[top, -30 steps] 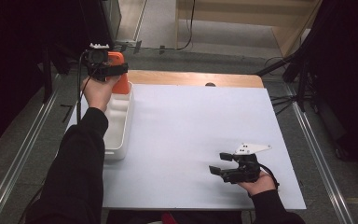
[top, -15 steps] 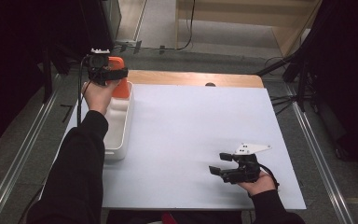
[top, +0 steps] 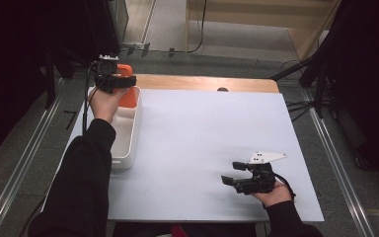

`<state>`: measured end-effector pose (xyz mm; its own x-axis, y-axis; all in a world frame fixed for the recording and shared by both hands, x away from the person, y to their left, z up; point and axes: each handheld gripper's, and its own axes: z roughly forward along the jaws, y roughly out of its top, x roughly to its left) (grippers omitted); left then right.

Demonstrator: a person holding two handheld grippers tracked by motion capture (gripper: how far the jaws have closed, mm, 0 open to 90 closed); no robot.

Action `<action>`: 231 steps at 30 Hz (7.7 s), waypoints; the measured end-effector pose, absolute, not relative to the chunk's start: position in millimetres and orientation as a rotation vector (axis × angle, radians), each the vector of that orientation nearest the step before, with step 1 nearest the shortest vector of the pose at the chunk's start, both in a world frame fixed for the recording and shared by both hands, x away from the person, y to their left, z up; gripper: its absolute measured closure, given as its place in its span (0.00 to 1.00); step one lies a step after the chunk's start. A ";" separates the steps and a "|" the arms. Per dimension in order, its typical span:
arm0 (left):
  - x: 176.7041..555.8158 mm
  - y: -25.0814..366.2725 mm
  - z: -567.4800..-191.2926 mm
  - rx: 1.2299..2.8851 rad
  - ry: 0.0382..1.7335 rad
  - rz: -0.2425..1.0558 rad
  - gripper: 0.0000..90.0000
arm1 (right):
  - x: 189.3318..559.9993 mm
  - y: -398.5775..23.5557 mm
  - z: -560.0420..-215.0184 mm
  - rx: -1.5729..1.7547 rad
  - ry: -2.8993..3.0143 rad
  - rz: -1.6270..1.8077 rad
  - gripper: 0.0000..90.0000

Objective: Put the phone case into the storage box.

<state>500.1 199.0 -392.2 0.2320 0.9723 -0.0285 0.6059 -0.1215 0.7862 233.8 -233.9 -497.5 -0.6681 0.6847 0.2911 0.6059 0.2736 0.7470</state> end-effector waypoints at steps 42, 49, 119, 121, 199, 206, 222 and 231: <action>502.9 194.4 -419.8 1.860 1.502 0.639 0.16 | 234.9 -234.1 -498.0 1.244 2.443 1.372 0.27; 502.8 194.1 -419.9 1.864 1.508 0.639 0.14 | 234.8 -234.2 -498.5 1.241 2.448 1.370 0.27; 457.2 187.6 -369.8 1.965 1.242 0.253 0.03 | 231.9 -231.0 -499.4 1.237 2.466 1.371 0.26; 454.7 185.9 -368.4 1.970 1.223 0.237 0.03 | 231.1 -231.1 -499.0 1.243 2.463 1.368 0.26; 337.2 169.9 -408.1 2.053 0.842 0.083 0.15 | 230.1 -233.3 -497.7 1.212 2.447 1.391 0.26; 325.0 163.6 -415.4 2.068 0.785 0.057 0.15 | 229.2 -233.8 -497.3 1.214 2.443 1.394 0.26; 298.9 162.9 -430.8 2.090 0.677 0.060 0.15 | 229.0 -232.9 -497.1 1.213 2.455 1.392 0.26; 288.3 163.0 -443.4 2.116 0.678 0.053 0.15 | 229.4 -232.2 -498.0 1.214 2.460 1.384 0.27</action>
<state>288.3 163.0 -443.4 0.8496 0.4855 -0.2060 0.4476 -0.4572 0.7685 229.4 -232.2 -498.0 -0.6856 0.6632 0.3004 0.6009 0.2826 0.7477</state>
